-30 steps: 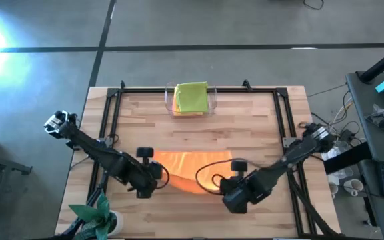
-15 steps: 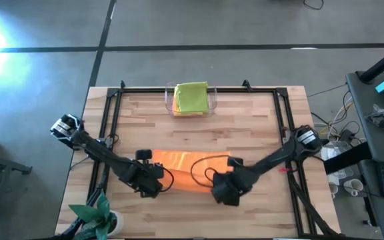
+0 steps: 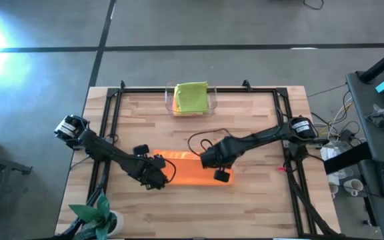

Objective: Fold microfiber towels
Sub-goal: Fold the orange microfiber cloth

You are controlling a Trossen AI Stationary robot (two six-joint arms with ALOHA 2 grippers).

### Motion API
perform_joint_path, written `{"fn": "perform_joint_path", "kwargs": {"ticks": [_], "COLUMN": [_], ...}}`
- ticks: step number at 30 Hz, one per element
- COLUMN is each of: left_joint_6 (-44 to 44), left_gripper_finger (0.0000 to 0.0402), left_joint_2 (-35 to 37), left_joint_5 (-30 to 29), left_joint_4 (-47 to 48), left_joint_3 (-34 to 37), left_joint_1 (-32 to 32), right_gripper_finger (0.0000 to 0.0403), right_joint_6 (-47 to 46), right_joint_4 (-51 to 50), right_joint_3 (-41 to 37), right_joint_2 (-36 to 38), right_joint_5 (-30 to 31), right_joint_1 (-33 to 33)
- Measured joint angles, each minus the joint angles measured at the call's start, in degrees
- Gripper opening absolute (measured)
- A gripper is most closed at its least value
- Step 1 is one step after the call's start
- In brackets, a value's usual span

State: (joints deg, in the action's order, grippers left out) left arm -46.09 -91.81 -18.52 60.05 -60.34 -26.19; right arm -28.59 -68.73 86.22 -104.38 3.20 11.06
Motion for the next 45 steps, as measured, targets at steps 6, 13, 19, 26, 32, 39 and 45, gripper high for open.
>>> {"fn": "perform_joint_path", "kwargs": {"ticks": [6,13,19,26,32,39,45], "left_joint_6": [0.36,0.48,4.90,4.98,4.43,1.93,1.40], "left_gripper_finger": [0.0000,0.0000,0.0015,0.0089,0.0143,0.0150,0.0150], "left_joint_2": [0.00,0.00,0.00,0.00,1.22,6.14,8.39], "left_joint_5": [-0.02,-1.29,-1.33,-1.46,-0.25,3.15,3.51], "left_joint_4": [-0.09,-0.39,-1.76,-2.13,9.97,5.49,-14.95], "left_joint_3": [1.73,2.00,1.21,1.25,-0.34,0.98,5.81], "left_joint_1": [1.95,3.55,3.80,5.34,7.97,6.16,4.68], "right_gripper_finger": [0.0008,0.0009,0.0023,0.0070,0.0090,0.0082,0.0066], "right_joint_6": [0.15,2.04,2.72,2.46,1.57,-0.17,-4.20], "right_joint_4": [0.25,0.35,1.16,1.56,-3.56,-2.89,3.26], "right_joint_3": [-1.52,-2.93,-2.70,-2.70,-2.18,-3.23,-8.64], "right_joint_2": [0.00,0.00,0.00,0.00,1.15,4.44,7.07], "right_joint_5": [-0.26,-0.34,-0.24,4.44,5.11,-3.52,-3.72], "right_joint_1": [-2.88,-3.86,-3.97,-4.76,-6.45,-4.03,0.31]}}
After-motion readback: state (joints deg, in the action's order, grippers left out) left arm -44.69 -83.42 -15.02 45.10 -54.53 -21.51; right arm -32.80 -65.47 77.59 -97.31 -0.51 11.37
